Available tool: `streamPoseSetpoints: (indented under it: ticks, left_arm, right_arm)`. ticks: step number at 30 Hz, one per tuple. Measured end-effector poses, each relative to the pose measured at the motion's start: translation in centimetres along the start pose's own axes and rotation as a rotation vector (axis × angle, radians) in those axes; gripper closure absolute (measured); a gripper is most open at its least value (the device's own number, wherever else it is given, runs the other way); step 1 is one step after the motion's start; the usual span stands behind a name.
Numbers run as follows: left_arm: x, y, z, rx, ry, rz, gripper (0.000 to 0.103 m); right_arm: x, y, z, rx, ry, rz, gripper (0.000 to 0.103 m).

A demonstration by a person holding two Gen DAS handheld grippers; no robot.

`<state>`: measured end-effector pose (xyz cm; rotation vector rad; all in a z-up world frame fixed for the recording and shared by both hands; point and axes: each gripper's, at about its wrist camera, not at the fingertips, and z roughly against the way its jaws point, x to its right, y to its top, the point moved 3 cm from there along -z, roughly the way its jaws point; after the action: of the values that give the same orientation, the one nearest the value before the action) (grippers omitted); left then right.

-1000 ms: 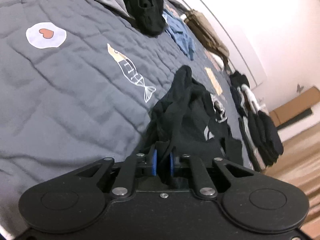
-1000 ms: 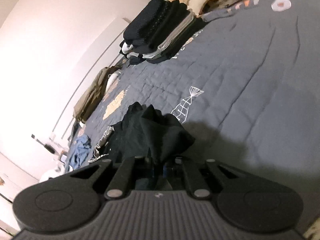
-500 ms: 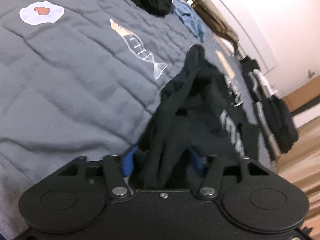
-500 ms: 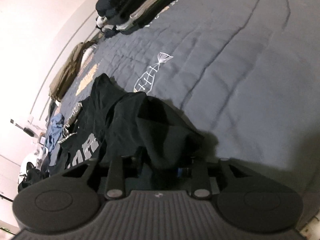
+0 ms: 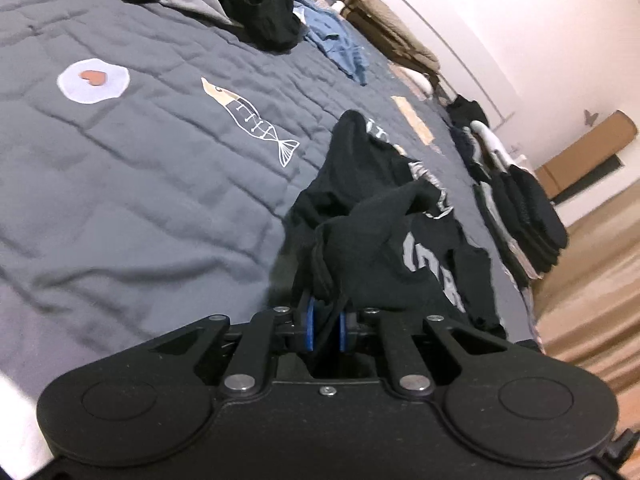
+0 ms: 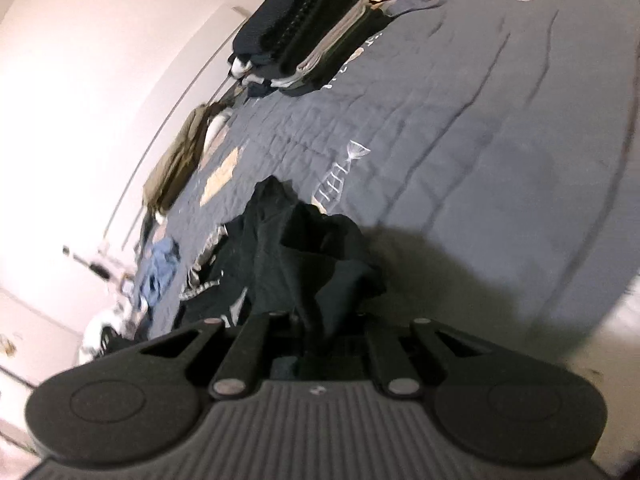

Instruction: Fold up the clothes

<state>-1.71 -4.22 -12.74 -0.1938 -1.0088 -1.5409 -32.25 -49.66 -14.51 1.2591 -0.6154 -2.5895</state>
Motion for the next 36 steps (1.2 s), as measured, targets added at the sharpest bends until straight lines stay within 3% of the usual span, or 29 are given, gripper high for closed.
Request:
streamPoseSetpoints:
  ticks: [3, 7, 10, 12, 14, 20, 26, 30, 32, 36]
  left_arm:
    - [-1.3, -1.9, 0.0, -0.092, 0.049, 0.003, 0.09]
    - [-2.5, -2.7, -0.4, -0.128, 0.182, -0.012, 0.07]
    - [-1.5, -1.1, 2.0, 0.011, 0.197, -0.09, 0.067]
    - [-1.3, -0.2, 3.2, 0.075, 0.189, -0.102, 0.067]
    - [-0.5, 0.3, 3.7, 0.112, 0.183, -0.141, 0.057]
    - [5.4, -1.1, 3.2, 0.162, 0.135, -0.481, 0.051]
    - [9.4, -4.1, -1.3, 0.08, 0.131, -0.815, 0.051]
    - [9.2, -5.2, -4.1, 0.021, 0.201, -1.02, 0.051]
    - [8.3, -5.3, -4.7, 0.017, 0.247, -1.079, 0.051]
    - [6.5, -4.5, -5.6, 0.004, 0.316, -1.091, 0.051]
  right_arm:
    - [1.6, -1.3, 0.2, -0.095, -0.089, 0.067, 0.092]
    - [3.3, -1.5, 0.0, -0.154, -0.194, 0.094, 0.077]
    - [3.0, -0.8, 1.9, -0.096, -0.229, 0.147, 0.064]
    - [2.9, -0.2, 3.6, 0.006, -0.258, 0.21, 0.063]
    - [2.3, 0.6, 3.9, 0.046, -0.255, 0.272, 0.063]
    - [-1.1, 1.4, 2.1, 0.044, -0.186, 0.412, 0.061]
    - [-6.2, -0.7, -2.0, -0.065, -0.125, 0.626, 0.057]
    - [-9.3, -2.1, -4.5, -0.081, -0.092, 0.807, 0.057]
    - [-10.2, -2.7, -5.4, -0.085, -0.072, 0.858, 0.057]
    - [-10.1, -3.1, -6.3, -0.091, -0.059, 0.878, 0.056]
